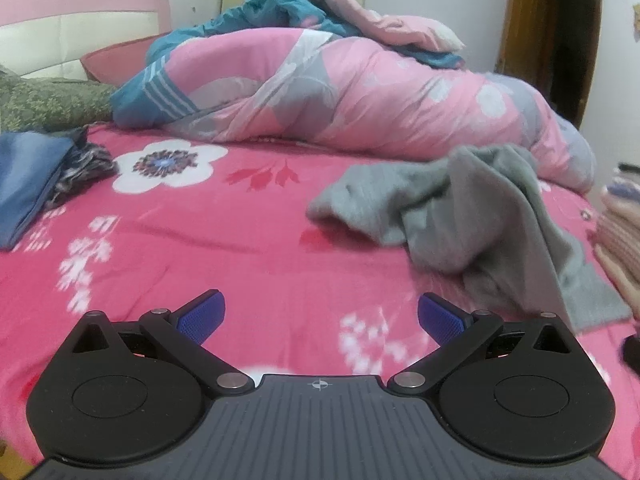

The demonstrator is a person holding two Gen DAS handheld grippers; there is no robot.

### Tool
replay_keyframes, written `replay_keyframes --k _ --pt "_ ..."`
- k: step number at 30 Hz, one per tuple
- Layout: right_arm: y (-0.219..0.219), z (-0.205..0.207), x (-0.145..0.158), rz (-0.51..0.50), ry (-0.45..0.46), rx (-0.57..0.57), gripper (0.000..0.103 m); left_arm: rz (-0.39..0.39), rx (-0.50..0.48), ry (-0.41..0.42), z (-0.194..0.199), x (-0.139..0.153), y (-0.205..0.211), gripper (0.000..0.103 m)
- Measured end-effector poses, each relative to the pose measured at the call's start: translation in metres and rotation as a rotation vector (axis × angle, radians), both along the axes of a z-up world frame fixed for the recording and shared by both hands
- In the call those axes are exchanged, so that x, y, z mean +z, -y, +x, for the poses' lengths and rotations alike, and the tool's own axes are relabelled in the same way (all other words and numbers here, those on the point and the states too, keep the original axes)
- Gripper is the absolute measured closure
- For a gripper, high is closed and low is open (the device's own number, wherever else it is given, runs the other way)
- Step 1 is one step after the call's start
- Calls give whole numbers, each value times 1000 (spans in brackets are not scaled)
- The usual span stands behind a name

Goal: Fold clothes
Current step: 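Grasp the grey sweatshirt with the left gripper while the right gripper grasps it too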

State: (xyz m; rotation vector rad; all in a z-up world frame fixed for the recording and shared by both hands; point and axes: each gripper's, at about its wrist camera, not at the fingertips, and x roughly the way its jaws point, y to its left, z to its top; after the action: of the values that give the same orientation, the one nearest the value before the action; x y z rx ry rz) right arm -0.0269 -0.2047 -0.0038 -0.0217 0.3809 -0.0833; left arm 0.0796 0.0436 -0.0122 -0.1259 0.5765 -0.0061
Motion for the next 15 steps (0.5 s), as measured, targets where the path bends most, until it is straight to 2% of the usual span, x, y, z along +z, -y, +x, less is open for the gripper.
replay_keyframes --k 4,7,10,13,15 --pt "11 31 22 11 130 66 0 10 -8 65 47 1 -4 0" --pt "25 68 41 50 188 131 0 19 -22 93 91 -2 -2 0" --pt "45 125 57 124 209 190 0 -3 -48 86 135 -8 3 0" --pt "73 199 62 243 160 207 0 -36 -95 62 173 -18 14 0" --pt "90 249 55 332 65 208 0 -45 -126 34 197 -26 22 0"
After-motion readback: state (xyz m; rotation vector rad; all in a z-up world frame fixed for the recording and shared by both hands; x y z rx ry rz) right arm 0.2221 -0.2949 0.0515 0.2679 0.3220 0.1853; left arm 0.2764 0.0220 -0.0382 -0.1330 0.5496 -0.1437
